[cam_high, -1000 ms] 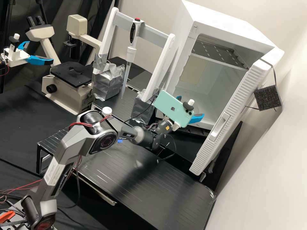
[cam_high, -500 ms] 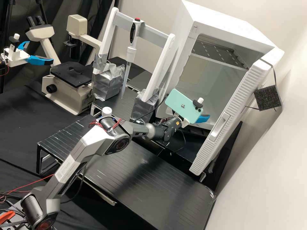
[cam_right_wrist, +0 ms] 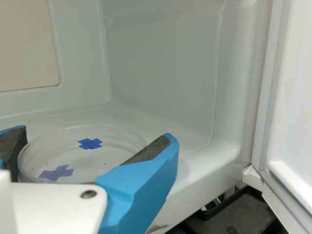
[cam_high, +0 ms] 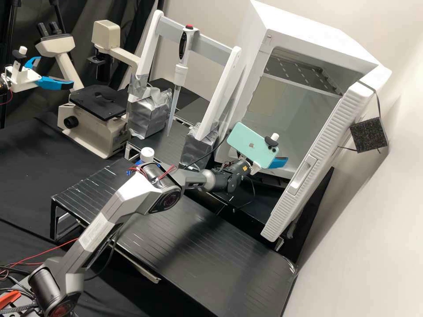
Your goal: Move the petri dish to the incubator
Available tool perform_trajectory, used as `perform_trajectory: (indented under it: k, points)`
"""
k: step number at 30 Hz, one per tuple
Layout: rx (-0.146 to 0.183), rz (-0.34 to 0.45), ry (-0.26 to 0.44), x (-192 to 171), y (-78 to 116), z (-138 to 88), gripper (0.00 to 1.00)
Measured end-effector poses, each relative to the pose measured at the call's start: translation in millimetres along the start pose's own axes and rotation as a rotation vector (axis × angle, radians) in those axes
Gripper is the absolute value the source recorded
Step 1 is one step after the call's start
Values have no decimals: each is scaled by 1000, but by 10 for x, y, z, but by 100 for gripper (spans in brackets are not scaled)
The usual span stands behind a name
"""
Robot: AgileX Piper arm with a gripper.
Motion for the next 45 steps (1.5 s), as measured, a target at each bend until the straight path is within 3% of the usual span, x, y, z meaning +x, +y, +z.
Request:
perform_trajectory:
  k: [8, 14, 21, 26, 36, 45]
  points:
    - [-1, 0, 0, 0, 0, 0, 100]
    - [-23, -29, -9, -32, -73, 56, 100]
    - [-34, -56, 32, -187, -49, 14, 100]
    - [-18, -68, 62, -385, 28, 21, 100]
    - [41, -49, 56, -879, 180, 216, 100]
    - [84, 54, 157, -1716, 347, 286, 100]
